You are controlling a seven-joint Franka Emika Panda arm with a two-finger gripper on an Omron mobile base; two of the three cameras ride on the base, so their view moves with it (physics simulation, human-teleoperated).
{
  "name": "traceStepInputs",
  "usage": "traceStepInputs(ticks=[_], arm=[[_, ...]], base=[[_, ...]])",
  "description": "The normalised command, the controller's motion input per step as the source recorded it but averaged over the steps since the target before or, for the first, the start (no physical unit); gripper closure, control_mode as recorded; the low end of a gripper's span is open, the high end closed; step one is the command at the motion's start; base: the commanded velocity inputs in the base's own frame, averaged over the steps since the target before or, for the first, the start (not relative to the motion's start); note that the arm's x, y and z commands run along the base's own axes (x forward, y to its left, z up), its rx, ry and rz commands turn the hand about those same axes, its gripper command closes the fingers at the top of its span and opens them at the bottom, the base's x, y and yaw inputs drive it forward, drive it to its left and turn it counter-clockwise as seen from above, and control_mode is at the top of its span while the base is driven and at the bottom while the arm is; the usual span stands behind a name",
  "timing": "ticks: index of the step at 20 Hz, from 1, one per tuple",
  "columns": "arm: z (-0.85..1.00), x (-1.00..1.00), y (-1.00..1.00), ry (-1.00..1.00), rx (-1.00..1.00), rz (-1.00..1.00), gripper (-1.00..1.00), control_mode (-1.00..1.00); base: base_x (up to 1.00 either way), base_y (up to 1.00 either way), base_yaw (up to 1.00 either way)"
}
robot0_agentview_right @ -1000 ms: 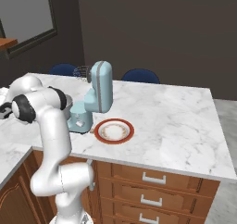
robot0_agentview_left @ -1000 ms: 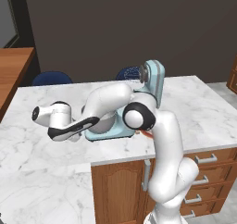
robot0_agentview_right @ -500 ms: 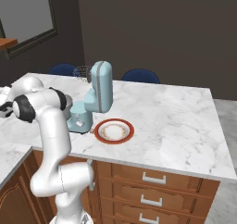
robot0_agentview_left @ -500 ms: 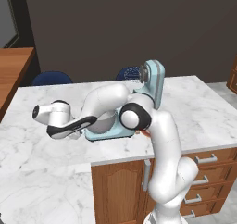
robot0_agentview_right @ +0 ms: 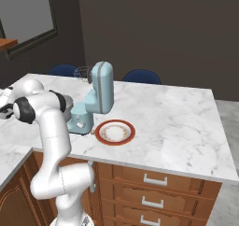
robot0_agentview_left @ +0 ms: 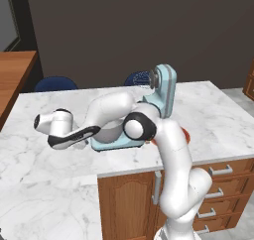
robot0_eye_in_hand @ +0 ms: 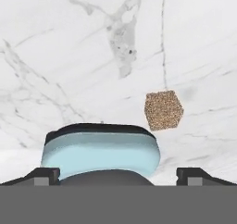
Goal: Add butter and sugar cubes to the stand mixer bowl and then turn on the stand mixer to begin making frosting.
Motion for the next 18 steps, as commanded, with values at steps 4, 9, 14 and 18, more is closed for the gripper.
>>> traceStepInputs(ticks=[4, 9, 14, 18], arm=[[-0.13, 0.03, 0.0, 0.0, -0.01, 0.0, -1.0, -1.0], [-0.09, 0.0, 0.0, 0.0, 0.0, 0.0, -1.0, -1.0], [-0.13, 0.01, -0.04, 0.0, 0.0, 0.0, -1.0, -1.0], [-0.17, 0.05, -0.02, 0.0, 0.0, 0.0, -1.0, -1.0]], base=[[0.0, 0.0, 0.0], [0.0, 0.0, 0.0], [0.0, 0.0, 0.0], [0.0, 0.0, 0.0]])
